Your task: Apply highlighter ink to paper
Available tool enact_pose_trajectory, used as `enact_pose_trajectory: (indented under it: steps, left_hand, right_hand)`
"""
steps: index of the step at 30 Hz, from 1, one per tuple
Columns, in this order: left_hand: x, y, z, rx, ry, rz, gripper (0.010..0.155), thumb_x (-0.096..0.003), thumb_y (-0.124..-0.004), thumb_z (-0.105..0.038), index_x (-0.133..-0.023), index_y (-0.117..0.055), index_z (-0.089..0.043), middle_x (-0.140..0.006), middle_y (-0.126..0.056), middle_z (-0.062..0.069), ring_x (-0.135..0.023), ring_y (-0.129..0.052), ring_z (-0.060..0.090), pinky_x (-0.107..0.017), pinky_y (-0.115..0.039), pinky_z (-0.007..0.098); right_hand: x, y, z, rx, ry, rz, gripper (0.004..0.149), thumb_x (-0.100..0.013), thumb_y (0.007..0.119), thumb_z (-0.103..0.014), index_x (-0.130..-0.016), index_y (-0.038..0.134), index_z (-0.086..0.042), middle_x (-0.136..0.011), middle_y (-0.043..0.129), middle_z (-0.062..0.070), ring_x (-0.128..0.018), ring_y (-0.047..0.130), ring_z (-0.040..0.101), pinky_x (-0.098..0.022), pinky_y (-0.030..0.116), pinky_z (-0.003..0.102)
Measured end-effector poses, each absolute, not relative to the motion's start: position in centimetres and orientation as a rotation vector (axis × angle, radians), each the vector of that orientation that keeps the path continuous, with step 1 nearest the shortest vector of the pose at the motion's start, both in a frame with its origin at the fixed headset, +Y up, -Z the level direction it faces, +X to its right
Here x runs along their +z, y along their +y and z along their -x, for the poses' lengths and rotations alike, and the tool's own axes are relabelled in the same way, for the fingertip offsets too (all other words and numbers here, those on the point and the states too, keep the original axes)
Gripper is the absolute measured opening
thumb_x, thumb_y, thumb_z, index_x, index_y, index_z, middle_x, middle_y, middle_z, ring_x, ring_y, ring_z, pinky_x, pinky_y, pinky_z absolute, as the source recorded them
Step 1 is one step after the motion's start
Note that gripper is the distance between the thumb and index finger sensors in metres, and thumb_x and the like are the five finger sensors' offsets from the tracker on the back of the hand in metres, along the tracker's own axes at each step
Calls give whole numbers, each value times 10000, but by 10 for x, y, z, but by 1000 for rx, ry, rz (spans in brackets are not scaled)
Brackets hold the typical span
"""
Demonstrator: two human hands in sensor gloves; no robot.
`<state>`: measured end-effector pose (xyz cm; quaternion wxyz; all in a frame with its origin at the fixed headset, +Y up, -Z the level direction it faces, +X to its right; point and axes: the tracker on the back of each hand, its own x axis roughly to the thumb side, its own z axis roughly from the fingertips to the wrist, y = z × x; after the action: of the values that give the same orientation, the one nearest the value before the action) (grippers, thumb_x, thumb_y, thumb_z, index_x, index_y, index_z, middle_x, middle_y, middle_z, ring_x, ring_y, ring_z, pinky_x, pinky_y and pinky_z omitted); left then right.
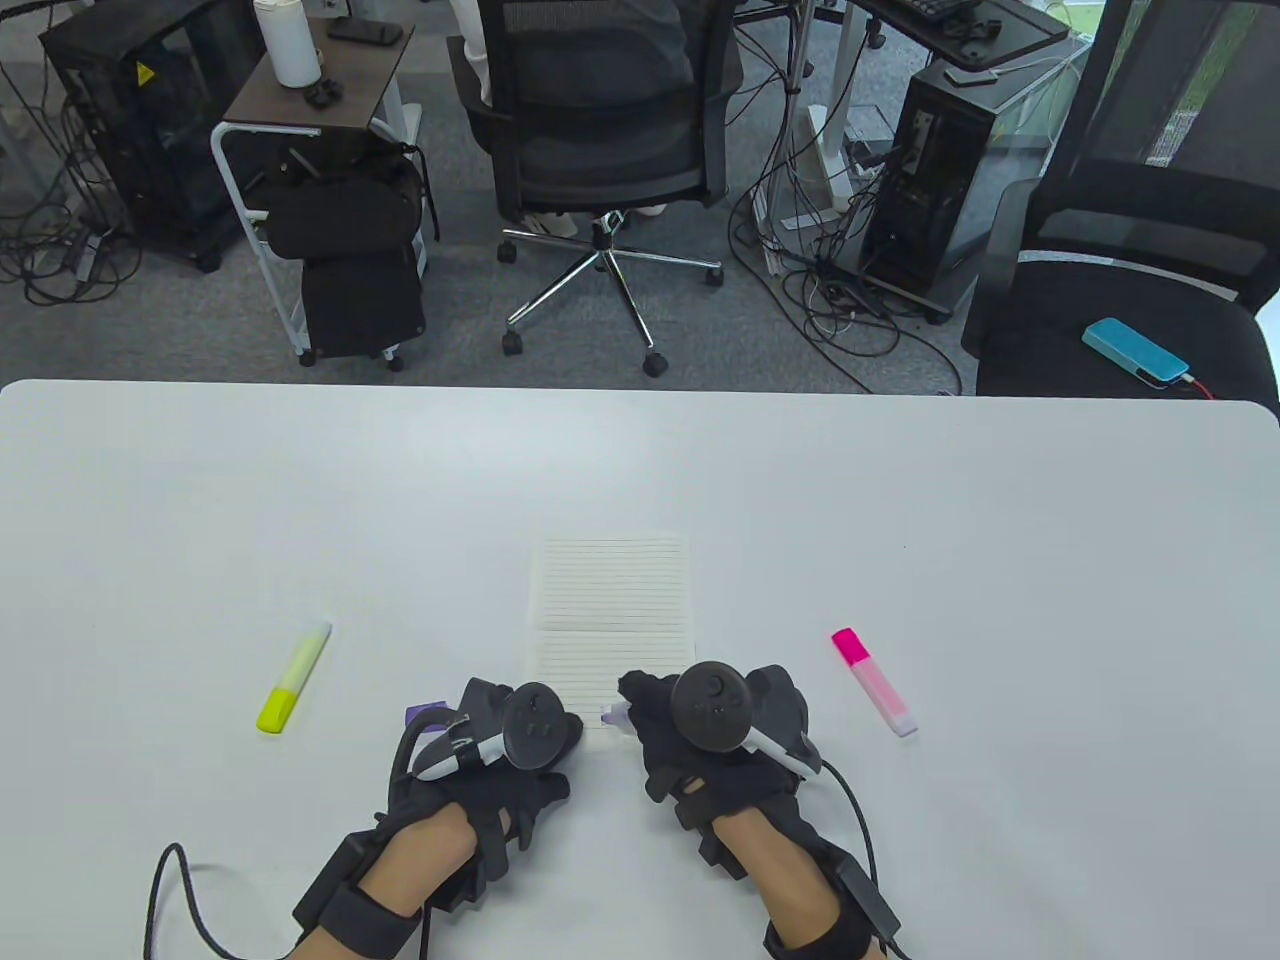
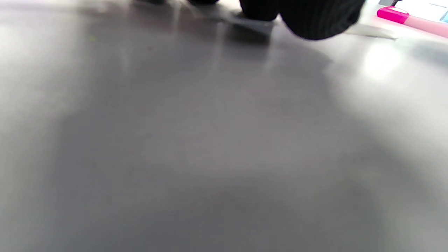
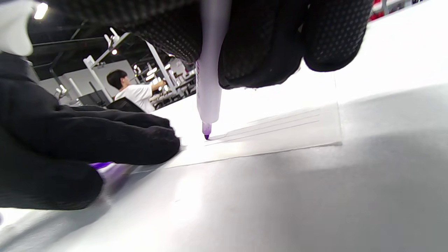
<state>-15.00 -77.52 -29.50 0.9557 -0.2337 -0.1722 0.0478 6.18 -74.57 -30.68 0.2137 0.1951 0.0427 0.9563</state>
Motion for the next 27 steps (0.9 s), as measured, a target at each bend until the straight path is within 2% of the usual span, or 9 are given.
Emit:
enact_pose_trajectory:
  steps: [6,11,16,21,27]
  left_hand:
    - [-295,-775,150,99,-349,479,672,-430,-702,-510,-1047,-475,-372,-1143,-331,3,-1057,-332,408,-734,-335,647]
    - [-295,-775,150,95,-349,480,673,-429,-702,-510,-1047,-472,-371,-1143,-330,3,-1058,-331,407,-734,-334,647]
    - [-295,-775,150,98,-349,483,673,-429,-703,-510,-1046,-472,-374,-1143,-328,2,-1058,-330,406,-734,-334,647]
    - [-295,-776,150,96,-349,483,673,-429,-702,-511,-1046,-472,-373,-1143,-326,2,-1058,-328,407,-734,-333,647]
    - [-295,-776,150,98,-349,485,672,-429,-703,-510,-1046,-474,-372,-1143,-326,1,-1057,-330,407,-734,-332,647]
  right_hand:
    - [-307,-742,-64,2628,212,-546,381,-626,771,-287,-997,752,-202,-810,897,179,-494,937,318,-568,748,576]
    - [-309,-747,-62,2655,104,-527,388,-634,756,-295,-1013,732,-213,-829,885,166,-514,933,312,-577,746,569]
    - [-307,-741,-63,2627,225,-542,382,-624,770,-286,-995,756,-197,-803,900,179,-487,937,318,-565,751,575]
    - [-309,-746,-63,2662,112,-516,389,-633,754,-295,-1012,735,-209,-823,887,168,-507,934,310,-574,748,569]
    - [-308,-740,-64,2642,223,-531,382,-624,768,-286,-995,757,-195,-801,902,179,-486,939,315,-564,752,575]
